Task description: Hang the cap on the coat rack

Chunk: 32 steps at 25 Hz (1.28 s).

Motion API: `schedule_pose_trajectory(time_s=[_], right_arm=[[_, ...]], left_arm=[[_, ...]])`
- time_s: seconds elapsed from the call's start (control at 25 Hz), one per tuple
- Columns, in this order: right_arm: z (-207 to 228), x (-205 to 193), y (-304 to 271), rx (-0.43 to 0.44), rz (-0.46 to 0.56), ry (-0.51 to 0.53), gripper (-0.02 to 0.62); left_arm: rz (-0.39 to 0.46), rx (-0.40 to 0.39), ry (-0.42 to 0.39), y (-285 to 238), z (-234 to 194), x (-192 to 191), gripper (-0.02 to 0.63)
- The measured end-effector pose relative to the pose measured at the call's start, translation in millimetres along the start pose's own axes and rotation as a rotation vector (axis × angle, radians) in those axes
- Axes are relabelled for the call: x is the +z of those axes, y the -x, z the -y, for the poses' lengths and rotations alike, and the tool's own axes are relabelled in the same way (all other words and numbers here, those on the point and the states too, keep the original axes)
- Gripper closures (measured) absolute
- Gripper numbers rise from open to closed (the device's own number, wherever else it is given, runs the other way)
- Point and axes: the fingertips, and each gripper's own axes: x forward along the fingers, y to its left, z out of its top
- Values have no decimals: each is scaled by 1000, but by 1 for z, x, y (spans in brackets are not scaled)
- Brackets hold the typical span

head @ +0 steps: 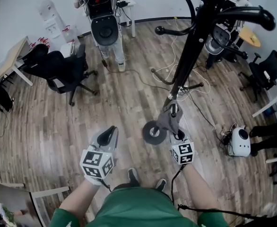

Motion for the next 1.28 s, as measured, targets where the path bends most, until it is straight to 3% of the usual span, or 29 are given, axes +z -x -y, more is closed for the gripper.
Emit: schedule_pose_trajectory(time_s=[0.24, 0.4, 1.04, 1.28], right_arm=[[-7, -7, 1, 34, -43, 23, 446], [-12, -6, 8, 57, -48, 45, 416], [28, 31, 100, -11, 55, -36, 427], [52, 78, 147, -50, 187, -69, 477]], left_arm=[[1, 18, 13, 8, 1, -3, 566], [2, 24, 18, 12, 5, -4, 566], [50, -11, 28, 10, 56, 4, 566], [88, -26, 17, 7, 85, 14, 566]])
